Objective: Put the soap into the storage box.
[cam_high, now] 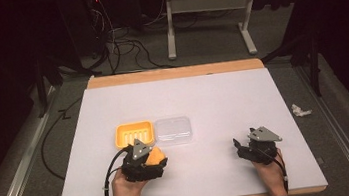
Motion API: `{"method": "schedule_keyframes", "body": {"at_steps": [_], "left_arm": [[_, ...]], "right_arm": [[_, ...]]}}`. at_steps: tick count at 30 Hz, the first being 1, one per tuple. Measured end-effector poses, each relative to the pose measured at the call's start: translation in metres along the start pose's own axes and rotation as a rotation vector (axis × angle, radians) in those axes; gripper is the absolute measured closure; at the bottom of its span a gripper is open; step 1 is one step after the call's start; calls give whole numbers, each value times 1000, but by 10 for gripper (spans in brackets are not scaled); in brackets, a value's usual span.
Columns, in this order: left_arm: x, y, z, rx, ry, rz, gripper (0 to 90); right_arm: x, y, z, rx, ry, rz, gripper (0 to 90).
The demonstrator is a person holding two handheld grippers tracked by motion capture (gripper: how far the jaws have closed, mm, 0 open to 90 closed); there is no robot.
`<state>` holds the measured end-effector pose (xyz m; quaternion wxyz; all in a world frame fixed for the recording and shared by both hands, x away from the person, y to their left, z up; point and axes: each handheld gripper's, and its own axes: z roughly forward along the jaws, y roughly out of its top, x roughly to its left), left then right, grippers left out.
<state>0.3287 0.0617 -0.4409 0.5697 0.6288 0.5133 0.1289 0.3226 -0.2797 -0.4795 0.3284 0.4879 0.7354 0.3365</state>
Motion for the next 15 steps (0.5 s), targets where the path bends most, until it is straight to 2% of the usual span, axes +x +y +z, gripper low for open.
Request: {"method": "schedule_keyframes", "body": {"at_steps": [3, 7, 10, 15], "left_arm": [[1, 3, -1, -11, 0, -15, 275], [2, 6, 0, -8, 7, -4, 275], [3, 10, -1, -19, 10, -15, 275], [5, 14, -2, -27, 22, 1, 275]], "right_arm": [[0, 0, 0, 4, -2, -5, 278], [-1, 0, -1, -5, -2, 7, 277], [0, 0, 0, 0, 2, 0, 277], [-1, 0, 0, -1, 4, -2, 278]]}}
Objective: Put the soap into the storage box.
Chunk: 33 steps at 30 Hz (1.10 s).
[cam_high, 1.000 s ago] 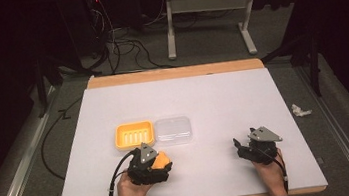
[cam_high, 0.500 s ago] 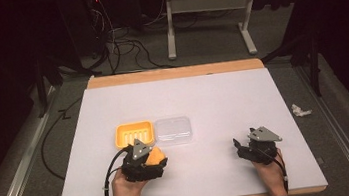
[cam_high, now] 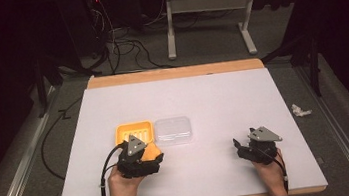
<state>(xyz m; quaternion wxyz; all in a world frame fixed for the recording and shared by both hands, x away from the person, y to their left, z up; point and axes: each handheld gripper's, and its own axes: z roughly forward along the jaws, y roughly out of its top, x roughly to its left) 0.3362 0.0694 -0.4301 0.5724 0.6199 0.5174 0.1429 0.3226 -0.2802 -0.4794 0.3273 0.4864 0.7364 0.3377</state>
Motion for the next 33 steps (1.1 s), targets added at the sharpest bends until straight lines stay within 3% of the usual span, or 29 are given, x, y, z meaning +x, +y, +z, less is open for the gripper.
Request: {"method": "schedule_keyframes", "body": {"at_steps": [7, 18, 25, 33], "left_arm": [[4, 9, 0, -5, 16, 8, 275], [19, 21, -3, -45, 44, -41, 275], [30, 26, 1, -43, 78, -59, 275], [35, 32, 5, -50, 100, -49, 276]], "right_arm": [[0, 0, -1, -4, -2, 1, 277], [0, 0, -1, -8, 2, 4, 277], [-1, -1, -1, -13, 0, 8, 277], [-1, 0, -1, -8, -1, 5, 276]]}}
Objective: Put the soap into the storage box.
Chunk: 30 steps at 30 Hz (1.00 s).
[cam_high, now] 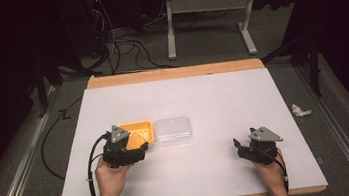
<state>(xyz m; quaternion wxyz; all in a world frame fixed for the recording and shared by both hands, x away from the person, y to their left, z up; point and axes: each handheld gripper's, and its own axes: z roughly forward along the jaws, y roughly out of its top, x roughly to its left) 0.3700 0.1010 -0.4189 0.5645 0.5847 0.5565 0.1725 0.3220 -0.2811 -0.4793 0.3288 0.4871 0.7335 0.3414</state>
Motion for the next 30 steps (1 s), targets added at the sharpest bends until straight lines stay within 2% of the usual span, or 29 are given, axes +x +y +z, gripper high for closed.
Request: {"method": "schedule_keyframes", "body": {"at_steps": [8, 16, 30], "left_arm": [[4, 7, 6, -3, 19, 11, 275], [10, 12, 15, -3, 37, -7, 275], [15, 13, 25, 0, 64, 2, 275]], "right_arm": [[0, 0, 0, -3, -1, -1, 276], [0, 0, 0, -2, -1, 1, 276], [0, 0, 0, 2, 2, 1, 276]]}}
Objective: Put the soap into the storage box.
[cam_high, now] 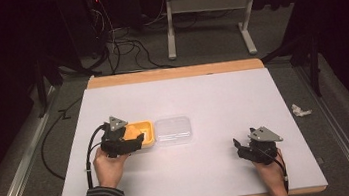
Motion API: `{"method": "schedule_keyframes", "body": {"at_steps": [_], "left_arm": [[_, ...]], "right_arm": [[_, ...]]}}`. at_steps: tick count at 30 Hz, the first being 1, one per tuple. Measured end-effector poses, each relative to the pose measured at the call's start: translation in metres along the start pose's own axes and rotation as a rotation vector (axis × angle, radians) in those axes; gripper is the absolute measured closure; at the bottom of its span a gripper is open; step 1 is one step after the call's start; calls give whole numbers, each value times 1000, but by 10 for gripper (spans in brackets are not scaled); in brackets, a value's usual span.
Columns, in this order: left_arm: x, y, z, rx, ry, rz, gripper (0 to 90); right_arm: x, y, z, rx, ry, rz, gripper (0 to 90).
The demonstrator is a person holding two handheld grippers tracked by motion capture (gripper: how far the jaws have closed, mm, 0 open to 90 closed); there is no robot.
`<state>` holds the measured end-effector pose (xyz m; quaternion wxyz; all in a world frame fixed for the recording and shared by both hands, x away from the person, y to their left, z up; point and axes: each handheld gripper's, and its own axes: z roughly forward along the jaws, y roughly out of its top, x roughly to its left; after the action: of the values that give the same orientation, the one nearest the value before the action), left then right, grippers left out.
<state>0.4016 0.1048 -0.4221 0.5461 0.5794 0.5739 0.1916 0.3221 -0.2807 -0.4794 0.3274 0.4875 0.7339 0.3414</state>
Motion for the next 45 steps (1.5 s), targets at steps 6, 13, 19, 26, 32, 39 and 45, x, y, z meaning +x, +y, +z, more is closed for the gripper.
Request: {"method": "schedule_keyframes", "body": {"at_steps": [6, 13, 19, 26, 32, 39, 45], "left_arm": [[1, 0, 5, -1, 4, -6, 275], [2, 1, 11, -1, 8, -29, 275], [4, 0, 16, 8, 20, -21, 275], [9, -1, 25, 8, 45, -22, 275], [13, -4, 34, 11, 70, -22, 275], [14, -6, 41, 13, 79, -38, 275], [13, -10, 48, 20, 87, -38, 275]], "right_arm": [[0, 0, 0, -6, -1, 5, 275], [0, 0, 0, 0, 4, 2, 276], [-1, 0, 0, -6, 4, 1, 276], [-1, 0, -1, -7, 6, -1, 275], [0, 0, -1, -6, 3, -2, 275], [0, 0, -1, -10, 1, -1, 275], [0, 0, -1, -8, 3, 1, 275]]}}
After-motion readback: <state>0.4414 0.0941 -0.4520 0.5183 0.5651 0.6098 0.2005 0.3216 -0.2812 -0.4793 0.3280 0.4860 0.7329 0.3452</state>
